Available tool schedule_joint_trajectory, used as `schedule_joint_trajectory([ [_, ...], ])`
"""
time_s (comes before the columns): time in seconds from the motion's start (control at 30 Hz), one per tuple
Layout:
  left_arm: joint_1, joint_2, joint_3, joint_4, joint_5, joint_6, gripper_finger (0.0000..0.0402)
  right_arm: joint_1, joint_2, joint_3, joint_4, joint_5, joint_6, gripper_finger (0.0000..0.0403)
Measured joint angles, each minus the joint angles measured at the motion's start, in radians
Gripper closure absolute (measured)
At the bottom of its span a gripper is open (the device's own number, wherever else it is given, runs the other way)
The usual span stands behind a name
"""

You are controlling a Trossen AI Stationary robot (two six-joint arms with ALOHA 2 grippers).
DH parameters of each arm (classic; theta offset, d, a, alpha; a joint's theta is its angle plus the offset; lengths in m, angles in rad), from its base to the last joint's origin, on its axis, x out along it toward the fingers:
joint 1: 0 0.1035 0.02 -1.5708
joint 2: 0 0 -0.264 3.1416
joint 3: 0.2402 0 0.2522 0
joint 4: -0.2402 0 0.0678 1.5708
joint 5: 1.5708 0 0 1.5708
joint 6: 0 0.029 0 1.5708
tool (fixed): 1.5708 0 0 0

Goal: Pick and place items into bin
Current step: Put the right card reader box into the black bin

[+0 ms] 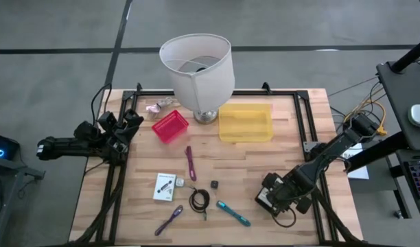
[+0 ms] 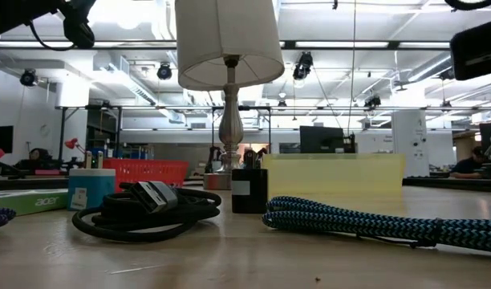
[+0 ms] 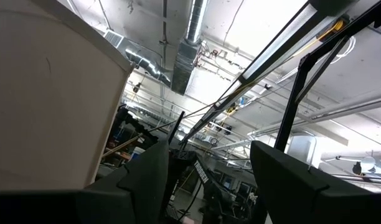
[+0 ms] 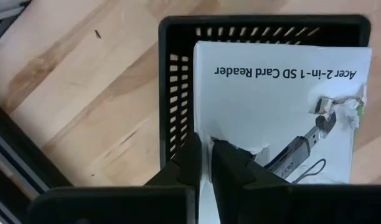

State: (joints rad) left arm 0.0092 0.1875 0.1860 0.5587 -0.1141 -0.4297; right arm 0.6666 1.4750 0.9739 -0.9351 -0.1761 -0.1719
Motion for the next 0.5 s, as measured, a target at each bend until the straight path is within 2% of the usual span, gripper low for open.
schedule_joint_trajectory([
  [0.5,0.0,0.0,0.0,0.0,0.0,0.0,0.0191,0.0,0.001,-0.022,0.002,-0.004,0.042,0.039],
])
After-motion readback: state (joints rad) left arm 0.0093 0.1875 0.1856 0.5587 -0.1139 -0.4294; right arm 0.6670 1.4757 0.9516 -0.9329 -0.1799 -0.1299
